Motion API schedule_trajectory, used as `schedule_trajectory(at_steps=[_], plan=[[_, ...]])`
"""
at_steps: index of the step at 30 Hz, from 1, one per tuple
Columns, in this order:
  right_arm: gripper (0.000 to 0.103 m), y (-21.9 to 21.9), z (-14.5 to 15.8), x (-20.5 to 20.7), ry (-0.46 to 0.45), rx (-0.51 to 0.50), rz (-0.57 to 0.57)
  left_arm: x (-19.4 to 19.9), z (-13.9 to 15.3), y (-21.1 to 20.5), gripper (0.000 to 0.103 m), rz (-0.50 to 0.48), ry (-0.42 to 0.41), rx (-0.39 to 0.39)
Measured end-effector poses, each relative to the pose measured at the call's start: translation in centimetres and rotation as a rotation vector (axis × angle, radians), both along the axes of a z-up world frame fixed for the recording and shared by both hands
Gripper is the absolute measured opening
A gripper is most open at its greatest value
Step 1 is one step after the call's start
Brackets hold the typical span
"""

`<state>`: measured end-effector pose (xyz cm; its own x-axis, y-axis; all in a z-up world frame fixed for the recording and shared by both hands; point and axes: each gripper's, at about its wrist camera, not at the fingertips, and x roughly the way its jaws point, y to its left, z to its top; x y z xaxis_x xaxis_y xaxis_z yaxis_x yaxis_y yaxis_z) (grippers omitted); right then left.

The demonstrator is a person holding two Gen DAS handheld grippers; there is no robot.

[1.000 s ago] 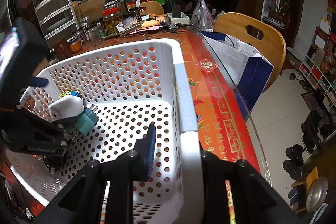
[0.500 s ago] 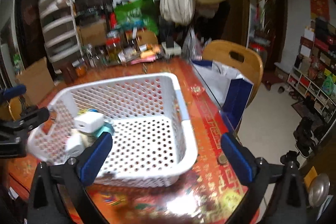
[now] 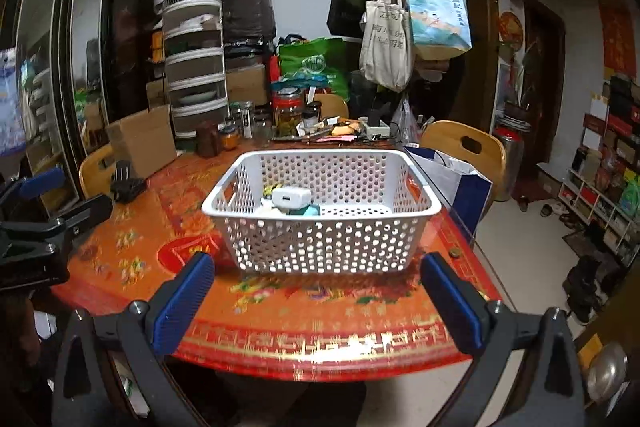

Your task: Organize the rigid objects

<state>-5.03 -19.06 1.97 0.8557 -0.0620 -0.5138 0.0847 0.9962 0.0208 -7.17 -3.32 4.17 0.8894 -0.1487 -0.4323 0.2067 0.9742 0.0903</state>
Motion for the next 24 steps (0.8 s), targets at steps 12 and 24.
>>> schedule_trajectory(at_steps=[12, 24], plan=[[0.103, -3.2, -1.4, 0.8, 0.045, 0.034, -0.045, 1.7, -2.3, -4.3, 0.103, -0.065, 0.111, -0.001], [0.102, -2.5, -1.6, 1.2, 0.053, 0.010, -0.017, 2.2, -2.3, -4.1, 0.103, -0.046, 0.102, -0.010]])
